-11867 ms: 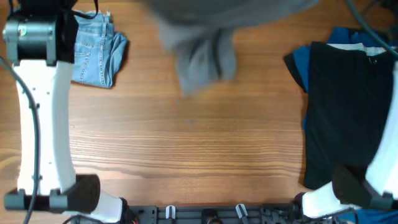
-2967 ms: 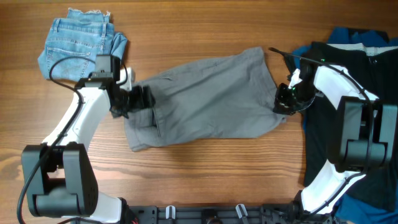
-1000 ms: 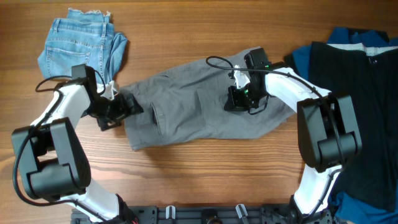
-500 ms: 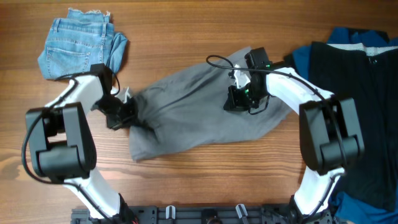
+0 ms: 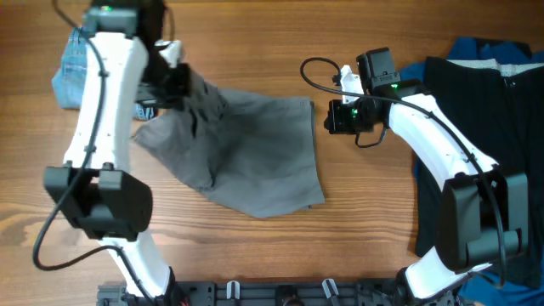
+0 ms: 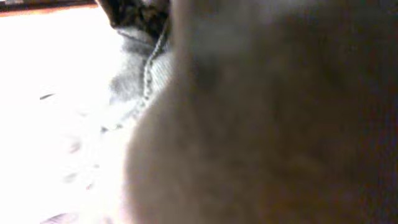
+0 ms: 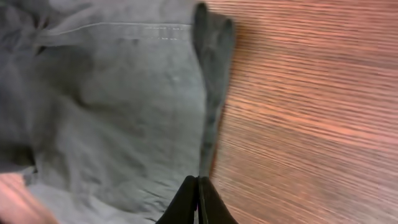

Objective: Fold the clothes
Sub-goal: 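Fold the shorts' sides inward, bringing both grippers toward the center, then release the folded shorts and lift both grippers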

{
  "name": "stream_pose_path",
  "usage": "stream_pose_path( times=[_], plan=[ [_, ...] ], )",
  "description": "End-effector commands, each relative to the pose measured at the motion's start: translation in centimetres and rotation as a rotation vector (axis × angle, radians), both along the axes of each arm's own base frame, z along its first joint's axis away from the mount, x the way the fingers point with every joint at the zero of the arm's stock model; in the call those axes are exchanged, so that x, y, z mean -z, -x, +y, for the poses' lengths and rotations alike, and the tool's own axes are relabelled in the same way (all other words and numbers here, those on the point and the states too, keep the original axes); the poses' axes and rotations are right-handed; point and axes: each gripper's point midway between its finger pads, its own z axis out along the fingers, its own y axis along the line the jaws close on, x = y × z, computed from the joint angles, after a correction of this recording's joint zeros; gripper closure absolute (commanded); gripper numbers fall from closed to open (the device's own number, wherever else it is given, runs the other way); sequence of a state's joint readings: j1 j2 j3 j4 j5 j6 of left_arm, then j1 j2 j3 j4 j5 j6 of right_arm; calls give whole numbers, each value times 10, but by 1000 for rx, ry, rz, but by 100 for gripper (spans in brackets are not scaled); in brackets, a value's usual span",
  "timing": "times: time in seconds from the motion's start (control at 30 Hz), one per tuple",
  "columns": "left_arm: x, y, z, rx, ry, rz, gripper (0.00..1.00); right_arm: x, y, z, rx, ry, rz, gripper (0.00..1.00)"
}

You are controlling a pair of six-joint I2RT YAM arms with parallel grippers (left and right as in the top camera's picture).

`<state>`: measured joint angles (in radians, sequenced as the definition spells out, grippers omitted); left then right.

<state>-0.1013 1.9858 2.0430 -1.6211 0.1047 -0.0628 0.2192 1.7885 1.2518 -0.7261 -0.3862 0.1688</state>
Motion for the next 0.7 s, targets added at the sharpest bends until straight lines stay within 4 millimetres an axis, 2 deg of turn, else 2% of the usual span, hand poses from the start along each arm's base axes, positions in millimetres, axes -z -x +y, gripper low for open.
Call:
stream_pose_path(
  times=[0.0, 0.07, 0.13, 0.27, 0.4, 0.43, 0.47, 0.5, 0.57, 0.6, 0.67],
  plan=[
    [0, -5, -53, 2, 89, -39, 95, 2, -5, -14, 102, 69, 5, 95],
    [7, -2, -77, 9, 112, -33, 96, 2, -6, -18, 135, 70, 14, 95],
    [20, 10, -102, 44, 106, -5, 94, 2, -7, -22, 166, 65, 23, 95],
    [62, 32, -146, 83, 106, 36, 91, 3, -8, -27, 178, 66, 27, 95],
    [82, 50, -215, 162, 299, 35, 94, 3, -8, -27, 178, 66, 27, 95],
    [86, 53, -224, 188, 297, 19, 82, 3, -8, -27, 177, 67, 27, 94],
    [89, 56, -233, 217, 295, -2, 35, 3, -8, -27, 177, 66, 27, 87],
    [91, 60, -243, 245, 297, -17, 0, 3, -8, -27, 171, 68, 24, 79],
    [88, 62, -251, 311, 309, -45, 0, 3, -6, -27, 154, 73, 23, 65],
    [81, 58, -248, 334, 310, -58, 0, 3, -6, -28, 123, 81, 14, 60],
    [51, 44, -225, 284, 298, -73, 0, 4, -3, -28, 100, 89, 15, 55]
  ],
)
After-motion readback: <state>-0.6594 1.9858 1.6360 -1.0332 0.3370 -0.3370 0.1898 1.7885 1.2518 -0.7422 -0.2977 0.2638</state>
